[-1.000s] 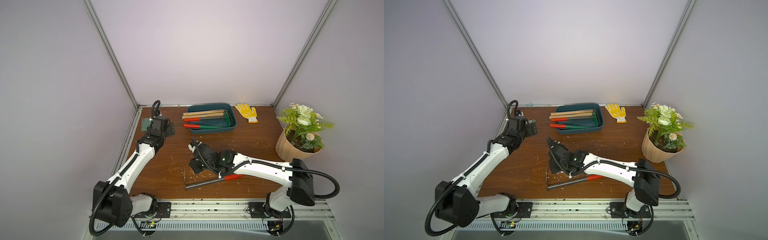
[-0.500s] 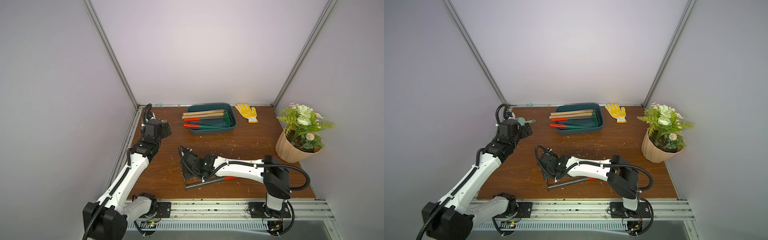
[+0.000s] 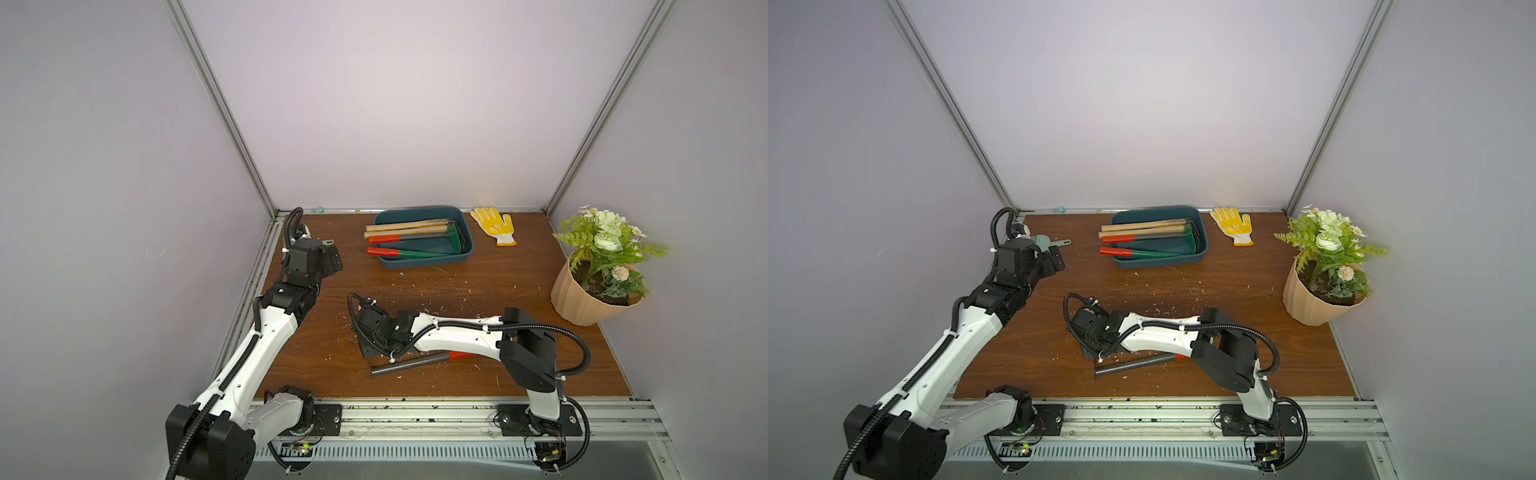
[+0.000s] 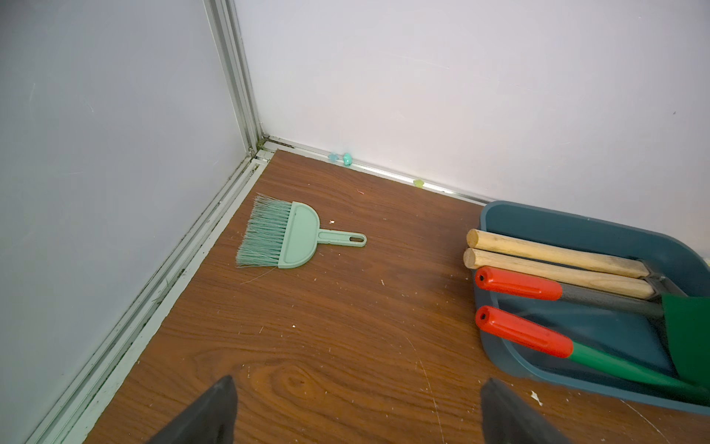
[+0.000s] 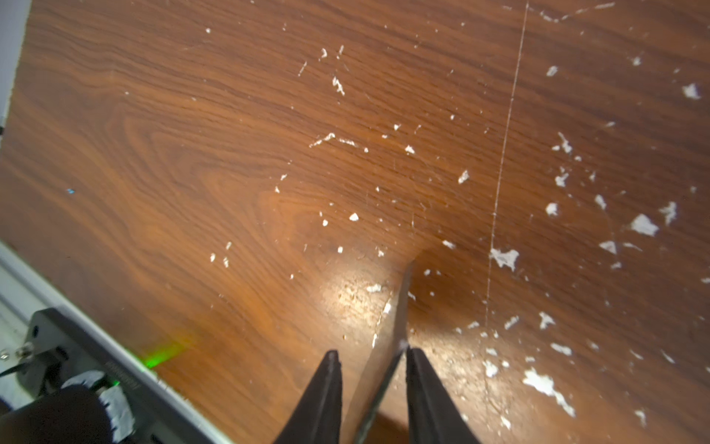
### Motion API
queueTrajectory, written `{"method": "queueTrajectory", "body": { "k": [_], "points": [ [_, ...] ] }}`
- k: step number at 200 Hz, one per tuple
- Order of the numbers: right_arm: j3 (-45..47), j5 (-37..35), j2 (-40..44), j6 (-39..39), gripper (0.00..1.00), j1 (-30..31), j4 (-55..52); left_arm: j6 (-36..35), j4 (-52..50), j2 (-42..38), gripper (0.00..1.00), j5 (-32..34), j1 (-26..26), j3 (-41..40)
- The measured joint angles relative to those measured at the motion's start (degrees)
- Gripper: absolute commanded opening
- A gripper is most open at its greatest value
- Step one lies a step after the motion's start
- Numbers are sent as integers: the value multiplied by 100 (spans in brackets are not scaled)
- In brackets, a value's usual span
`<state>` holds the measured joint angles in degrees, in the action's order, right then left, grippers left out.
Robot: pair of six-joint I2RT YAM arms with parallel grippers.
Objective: Put the small hoe into the storage box
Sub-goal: Pick up the hoe from the center of the board.
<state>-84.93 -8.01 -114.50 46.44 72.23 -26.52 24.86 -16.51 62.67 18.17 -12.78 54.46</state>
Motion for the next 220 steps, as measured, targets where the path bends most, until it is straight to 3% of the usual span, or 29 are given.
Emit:
{"method": "queueTrajectory", "body": {
  "k": [40,106,169,220],
  "points": [
    [-120,-122,-79,114,0,-44,-109,-7,-4,-33,99,-120,0,-31],
    [-337,-63,-24,-249,0,-1047,-81,-170,0,-184,99,-280,4,-31],
    [-2649,146,79,-85,0,-2308,70,-564,544,-557,99,-1215,-177,-623],
    [-4098,367,-50,1036,0,-3093,424,-514,1626,-855,97,-2052,-514,-1729]
  ]
}}
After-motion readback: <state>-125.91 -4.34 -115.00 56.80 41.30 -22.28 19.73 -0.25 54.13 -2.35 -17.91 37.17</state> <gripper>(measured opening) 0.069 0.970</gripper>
